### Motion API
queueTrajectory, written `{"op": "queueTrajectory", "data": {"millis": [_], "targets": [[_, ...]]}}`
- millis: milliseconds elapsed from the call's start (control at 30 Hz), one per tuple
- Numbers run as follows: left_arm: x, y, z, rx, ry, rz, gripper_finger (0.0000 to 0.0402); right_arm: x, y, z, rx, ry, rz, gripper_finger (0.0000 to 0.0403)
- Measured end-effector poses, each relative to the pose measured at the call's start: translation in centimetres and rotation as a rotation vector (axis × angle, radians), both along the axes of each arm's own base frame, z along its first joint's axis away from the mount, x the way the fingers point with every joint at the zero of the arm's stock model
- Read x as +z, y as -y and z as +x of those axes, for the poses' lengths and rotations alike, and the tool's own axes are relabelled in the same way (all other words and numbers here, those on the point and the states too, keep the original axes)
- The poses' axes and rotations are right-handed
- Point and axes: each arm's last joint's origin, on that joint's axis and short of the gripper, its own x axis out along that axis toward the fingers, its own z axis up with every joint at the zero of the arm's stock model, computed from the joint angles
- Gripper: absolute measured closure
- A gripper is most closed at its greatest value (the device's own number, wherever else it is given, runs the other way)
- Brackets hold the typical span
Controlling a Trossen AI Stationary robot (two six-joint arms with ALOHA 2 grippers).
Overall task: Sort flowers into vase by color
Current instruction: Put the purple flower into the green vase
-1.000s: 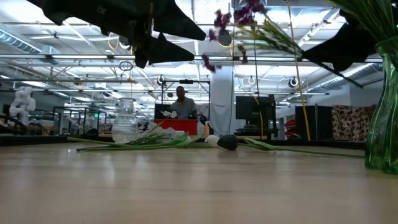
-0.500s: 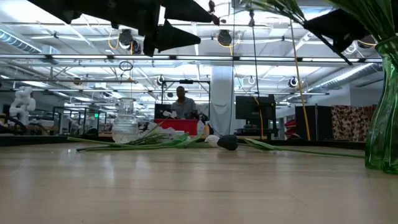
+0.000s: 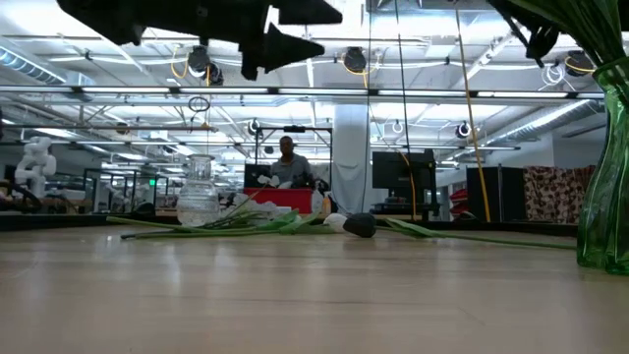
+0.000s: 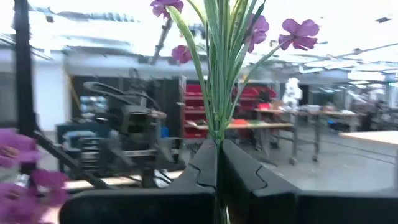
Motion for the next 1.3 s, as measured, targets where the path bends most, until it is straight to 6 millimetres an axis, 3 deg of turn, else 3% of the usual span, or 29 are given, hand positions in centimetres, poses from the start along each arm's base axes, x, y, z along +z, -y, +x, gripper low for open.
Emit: {"op": "queueTrajectory", "data": {"millis": [367, 633, 800, 1000, 1300], "targets": [[2.3, -3.3, 1.9, -0.088, 0.126, 0.022, 0.0102, 1.4, -0.6, 0.7, 0.064, 0.175, -0.064, 0.0402], [3.0, -4.5, 6.1, -0.18, 0.145, 0.107, 0.0102, 2.0, -0.9, 1.2, 0.078, 0.291, -0.148, 0.0402], [4.5, -5.4, 8.5, -0.244, 0.203, 0.138, 0.0102, 2.3, -0.8, 1.3, 0.115, 0.36, -0.197, 0.0402], [5.3, -6.1, 11.3, -0.308, 0.225, 0.155, 0.0102, 2.2, -0.4, 1.7, 0.129, 0.367, -0.187, 0.0402], [4.5, -6.2, 13.9, -0.318, 0.174, 0.144, 0.0102, 2.1, 0.2, 2.4, 0.085, 0.418, -0.168, 0.0403]]}}
